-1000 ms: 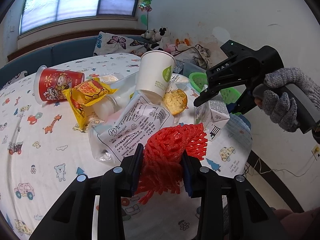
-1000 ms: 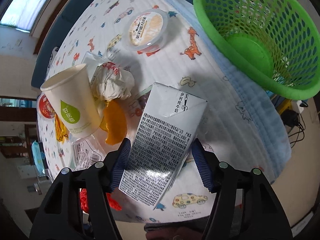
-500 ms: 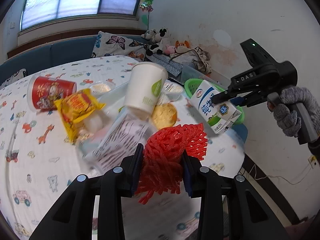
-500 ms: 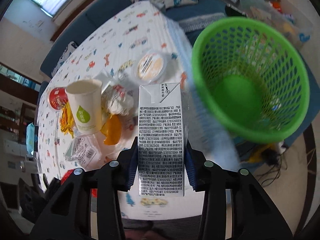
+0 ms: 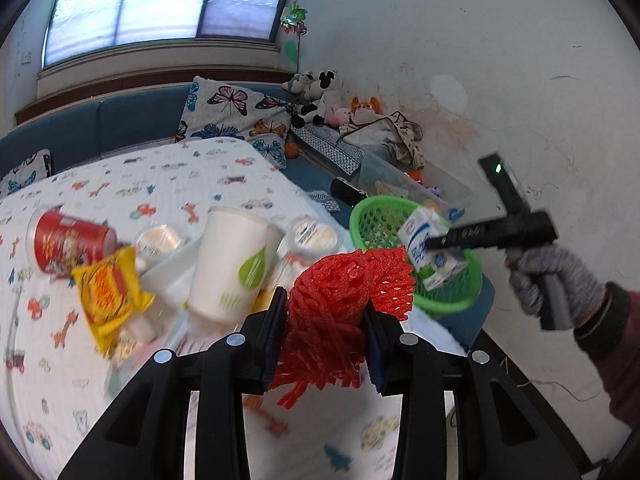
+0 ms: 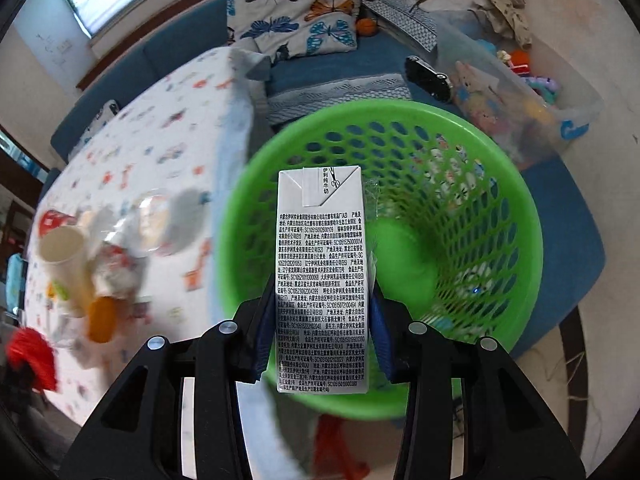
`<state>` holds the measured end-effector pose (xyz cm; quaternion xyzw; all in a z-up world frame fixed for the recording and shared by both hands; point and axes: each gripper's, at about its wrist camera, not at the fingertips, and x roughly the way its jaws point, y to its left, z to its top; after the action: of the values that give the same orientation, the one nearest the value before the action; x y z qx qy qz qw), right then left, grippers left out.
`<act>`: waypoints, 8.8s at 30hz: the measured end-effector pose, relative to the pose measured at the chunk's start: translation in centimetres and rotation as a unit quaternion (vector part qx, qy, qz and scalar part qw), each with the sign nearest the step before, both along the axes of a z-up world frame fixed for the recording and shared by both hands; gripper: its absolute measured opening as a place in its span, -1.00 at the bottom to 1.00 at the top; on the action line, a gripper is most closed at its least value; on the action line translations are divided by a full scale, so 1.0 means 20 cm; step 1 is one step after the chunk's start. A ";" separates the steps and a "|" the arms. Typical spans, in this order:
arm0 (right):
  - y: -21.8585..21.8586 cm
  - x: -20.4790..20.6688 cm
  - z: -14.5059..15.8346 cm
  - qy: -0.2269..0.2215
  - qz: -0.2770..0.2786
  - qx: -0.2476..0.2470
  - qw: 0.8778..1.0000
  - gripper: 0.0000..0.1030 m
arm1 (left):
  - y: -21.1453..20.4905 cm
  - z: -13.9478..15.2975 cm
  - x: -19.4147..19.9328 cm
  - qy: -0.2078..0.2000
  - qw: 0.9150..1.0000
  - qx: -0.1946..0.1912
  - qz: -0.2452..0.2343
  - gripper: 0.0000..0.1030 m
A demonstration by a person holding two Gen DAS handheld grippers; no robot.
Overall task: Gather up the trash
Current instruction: 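Carry the milk carton into the green basket and open the right tool, then carry the red mesh net over the green basket and open the left tool, then grasp the paper cup with the left tool while the right tool grasps the round dessert cup, then drop the dessert cup into the basket with the right tool while the left tool drops the paper cup in, then move both open tools back over the table items, then grasp the crumpled white tissue with the right tool while the left tool reaches the clear plastic bag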
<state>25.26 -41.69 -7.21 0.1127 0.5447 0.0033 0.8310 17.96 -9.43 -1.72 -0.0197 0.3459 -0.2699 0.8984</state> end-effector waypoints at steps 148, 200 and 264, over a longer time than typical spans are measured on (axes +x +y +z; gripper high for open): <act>0.52 0.03 0.04 -0.112 0.162 -0.002 0.980 0.26 | -0.06 0.10 0.26 -0.023 0.996 0.068 0.049 0.22; -0.25 -0.46 -0.04 -0.102 -0.002 0.000 0.995 0.47 | -1.10 -0.19 0.50 0.057 0.987 0.130 -0.074 0.28; 0.94 -0.05 0.12 -0.108 0.201 0.043 0.973 0.57 | 0.35 -0.21 -0.06 0.024 0.990 0.123 0.061 0.71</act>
<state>24.35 -22.88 -4.80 0.0356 0.4630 0.2053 0.8615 16.71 -2.51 -5.96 0.0641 0.3958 -0.1696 0.9003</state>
